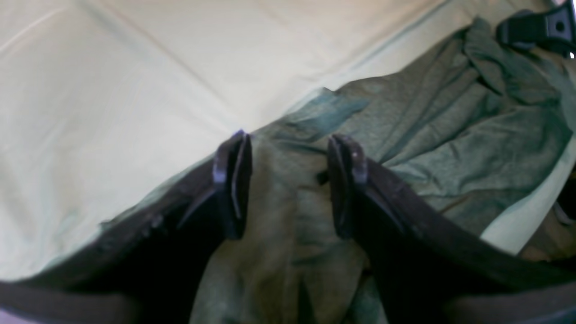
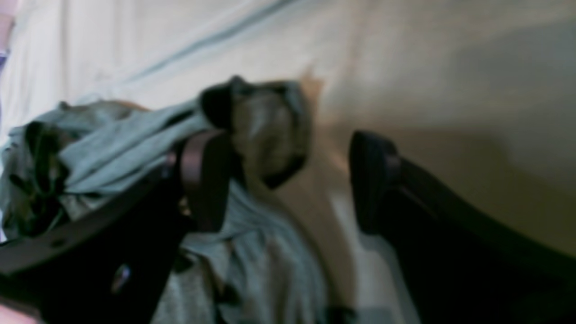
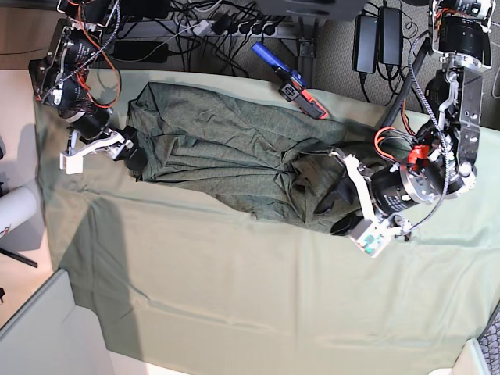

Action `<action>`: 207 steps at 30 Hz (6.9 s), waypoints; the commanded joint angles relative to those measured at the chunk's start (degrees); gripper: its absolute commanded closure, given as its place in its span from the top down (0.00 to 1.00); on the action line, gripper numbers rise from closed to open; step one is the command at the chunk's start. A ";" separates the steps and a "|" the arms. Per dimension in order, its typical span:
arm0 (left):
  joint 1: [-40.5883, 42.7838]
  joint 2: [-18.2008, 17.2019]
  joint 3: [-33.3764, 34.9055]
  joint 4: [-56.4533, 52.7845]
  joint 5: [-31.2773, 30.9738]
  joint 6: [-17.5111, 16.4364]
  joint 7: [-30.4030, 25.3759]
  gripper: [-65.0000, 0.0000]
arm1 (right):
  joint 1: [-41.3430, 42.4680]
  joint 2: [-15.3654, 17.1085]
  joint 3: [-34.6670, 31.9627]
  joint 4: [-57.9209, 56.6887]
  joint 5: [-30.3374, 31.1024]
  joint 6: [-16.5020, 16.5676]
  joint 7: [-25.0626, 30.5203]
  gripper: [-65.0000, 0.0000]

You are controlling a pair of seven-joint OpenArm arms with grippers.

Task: Fold the T-shirt properly
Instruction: 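Carry the held strip end with the left gripper toward the right gripper, then grasp the folded shirt with both grippers and press the fold flat, then lift the shirt end with the right gripper and fold it toward the left gripper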

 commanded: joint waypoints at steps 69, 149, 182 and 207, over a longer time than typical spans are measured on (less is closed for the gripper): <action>3.82 -12.85 3.41 7.50 -7.89 -4.57 1.90 0.46 | -6.51 7.06 3.89 3.78 -12.04 2.95 10.99 0.41; 3.65 -4.63 27.56 4.48 14.53 2.36 -2.78 0.46 | 0.13 11.28 -13.14 2.82 6.43 7.39 -3.98 0.62; 3.65 -4.63 23.30 4.48 11.67 2.54 -3.78 0.46 | 0.15 7.72 -12.85 2.84 -10.86 7.32 7.39 0.00; 3.69 -9.35 12.46 -4.04 8.74 2.51 -2.73 0.46 | 0.31 16.04 -5.86 11.34 -4.79 7.30 4.68 0.00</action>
